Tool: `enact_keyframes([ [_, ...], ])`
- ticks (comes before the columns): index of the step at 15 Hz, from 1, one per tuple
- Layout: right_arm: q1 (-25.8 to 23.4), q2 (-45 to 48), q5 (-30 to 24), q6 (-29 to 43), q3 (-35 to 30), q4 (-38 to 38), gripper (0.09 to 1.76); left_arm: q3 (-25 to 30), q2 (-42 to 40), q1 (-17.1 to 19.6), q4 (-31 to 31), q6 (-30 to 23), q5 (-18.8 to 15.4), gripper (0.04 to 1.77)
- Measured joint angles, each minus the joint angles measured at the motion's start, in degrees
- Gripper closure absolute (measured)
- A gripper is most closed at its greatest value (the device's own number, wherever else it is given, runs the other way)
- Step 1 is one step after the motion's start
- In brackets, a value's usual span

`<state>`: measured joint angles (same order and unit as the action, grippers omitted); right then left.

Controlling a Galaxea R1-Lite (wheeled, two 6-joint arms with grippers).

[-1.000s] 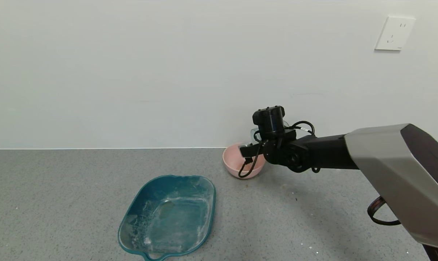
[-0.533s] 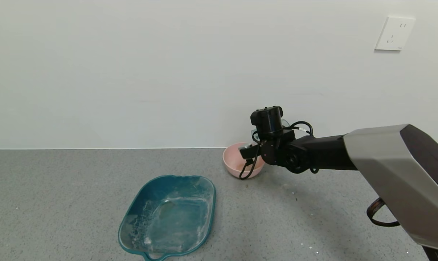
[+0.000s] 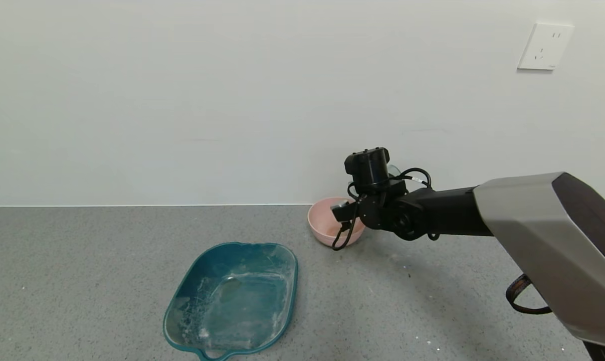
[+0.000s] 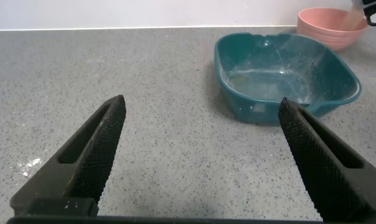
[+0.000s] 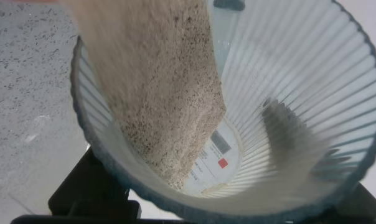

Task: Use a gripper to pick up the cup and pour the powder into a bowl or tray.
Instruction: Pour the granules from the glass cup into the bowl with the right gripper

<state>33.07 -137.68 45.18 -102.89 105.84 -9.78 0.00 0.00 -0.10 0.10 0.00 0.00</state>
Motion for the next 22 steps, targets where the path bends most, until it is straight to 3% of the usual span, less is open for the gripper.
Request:
enact_keyframes([
  [17,0.13,0.17,1.04,-0.28,-0.20,-1.00,0.50,0.00,0.00,0.00,0.00,0.00,0.00,0.05],
  [22,0.35,0.46,0.68,6.17,-0.49,-0.80,0.50,0.00,0.00,0.00,0.00,0.00,0.00,0.05],
])
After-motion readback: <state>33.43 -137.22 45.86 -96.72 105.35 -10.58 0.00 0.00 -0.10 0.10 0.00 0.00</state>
